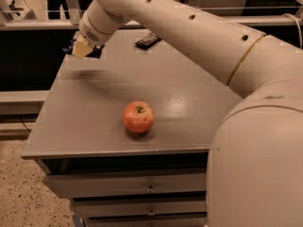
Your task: Move rxbar blueberry near rxbar chocolate
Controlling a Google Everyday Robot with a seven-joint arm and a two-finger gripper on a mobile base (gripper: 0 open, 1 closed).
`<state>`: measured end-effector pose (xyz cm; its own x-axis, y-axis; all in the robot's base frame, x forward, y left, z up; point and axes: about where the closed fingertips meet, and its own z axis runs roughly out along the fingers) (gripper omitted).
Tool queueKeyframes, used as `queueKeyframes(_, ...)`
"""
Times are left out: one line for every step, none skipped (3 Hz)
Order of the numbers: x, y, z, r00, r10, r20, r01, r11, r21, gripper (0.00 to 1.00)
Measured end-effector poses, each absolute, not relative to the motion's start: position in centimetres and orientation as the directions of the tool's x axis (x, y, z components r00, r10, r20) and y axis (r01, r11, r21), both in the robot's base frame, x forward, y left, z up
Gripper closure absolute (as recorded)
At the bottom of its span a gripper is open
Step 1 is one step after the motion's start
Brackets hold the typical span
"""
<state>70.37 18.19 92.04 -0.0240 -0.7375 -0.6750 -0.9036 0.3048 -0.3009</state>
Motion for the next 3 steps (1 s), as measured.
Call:
queueKeyframes(70.4, 18.2, 92.0, -0.024, -0.737, -0.675, -0.904, 0.305, -0.301, 1.0)
queueKeyframes(72.2, 13.9, 90.5, -0.078, -0.761, -0.644, -0.878, 0.358, -0.317, 1.0)
queueKeyframes(76.5, 5.5, 88.8, -0.173, -0.776, -0.606, -0.822, 0.453, -0.346, 1.0)
